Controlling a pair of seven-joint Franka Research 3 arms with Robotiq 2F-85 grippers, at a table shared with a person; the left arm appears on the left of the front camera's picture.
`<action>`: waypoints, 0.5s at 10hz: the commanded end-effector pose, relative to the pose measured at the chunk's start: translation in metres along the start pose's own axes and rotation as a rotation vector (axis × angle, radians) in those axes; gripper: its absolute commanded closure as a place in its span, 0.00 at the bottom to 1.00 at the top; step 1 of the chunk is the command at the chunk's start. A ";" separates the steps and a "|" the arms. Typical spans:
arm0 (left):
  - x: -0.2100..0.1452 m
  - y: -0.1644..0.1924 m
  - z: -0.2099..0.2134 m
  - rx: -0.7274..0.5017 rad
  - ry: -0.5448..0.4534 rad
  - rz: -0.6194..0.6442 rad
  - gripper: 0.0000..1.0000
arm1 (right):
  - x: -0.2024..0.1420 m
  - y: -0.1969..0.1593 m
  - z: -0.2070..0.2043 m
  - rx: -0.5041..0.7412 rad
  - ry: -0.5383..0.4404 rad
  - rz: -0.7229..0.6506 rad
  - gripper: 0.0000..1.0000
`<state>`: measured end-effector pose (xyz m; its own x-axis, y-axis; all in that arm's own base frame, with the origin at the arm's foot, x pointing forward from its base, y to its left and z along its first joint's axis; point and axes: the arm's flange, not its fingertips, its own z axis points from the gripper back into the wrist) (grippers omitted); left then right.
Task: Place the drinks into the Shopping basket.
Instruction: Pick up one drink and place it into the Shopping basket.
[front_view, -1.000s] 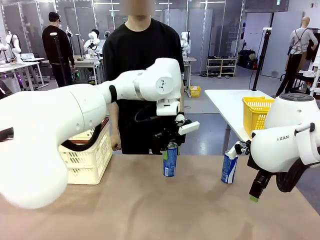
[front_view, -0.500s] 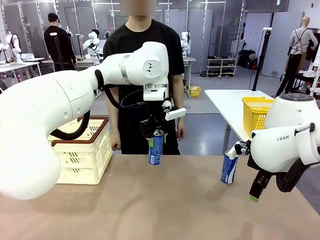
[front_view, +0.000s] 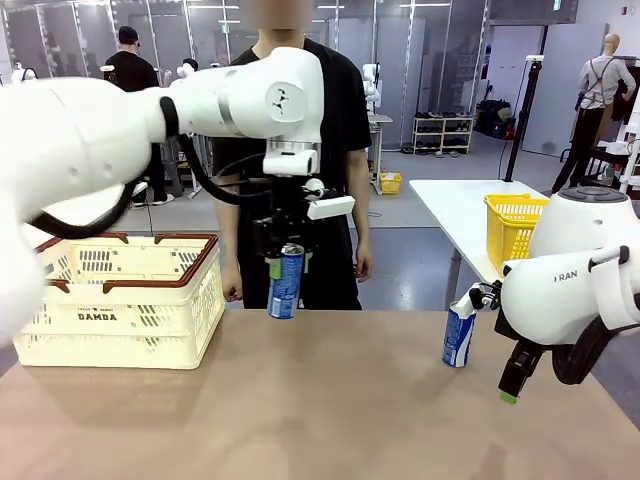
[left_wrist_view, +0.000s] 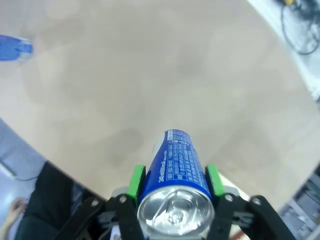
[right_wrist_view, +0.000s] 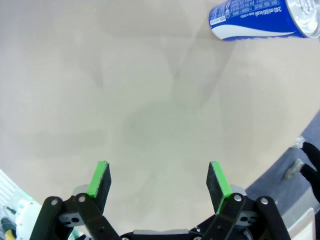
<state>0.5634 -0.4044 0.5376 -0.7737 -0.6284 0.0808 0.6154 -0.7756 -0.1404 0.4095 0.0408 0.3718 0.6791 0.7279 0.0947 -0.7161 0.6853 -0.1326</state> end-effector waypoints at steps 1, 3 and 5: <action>0.026 -0.137 -0.070 0.045 -0.030 0.002 0.86 | 0.000 0.000 0.001 -0.002 0.003 -0.001 0.04; 0.000 0.000 0.000 0.000 0.000 0.000 0.86 | 0.000 0.000 0.001 -0.002 0.003 -0.001 0.04; 0.000 0.000 0.000 0.000 0.000 0.000 0.86 | 0.000 0.000 0.001 -0.002 0.003 -0.001 0.04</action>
<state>0.5531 -0.3981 0.5222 -0.7708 -0.6301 0.0940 0.6135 -0.7740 -0.1567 0.4095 0.0408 0.3719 0.6791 0.7279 0.0948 -0.7160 0.6853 -0.1327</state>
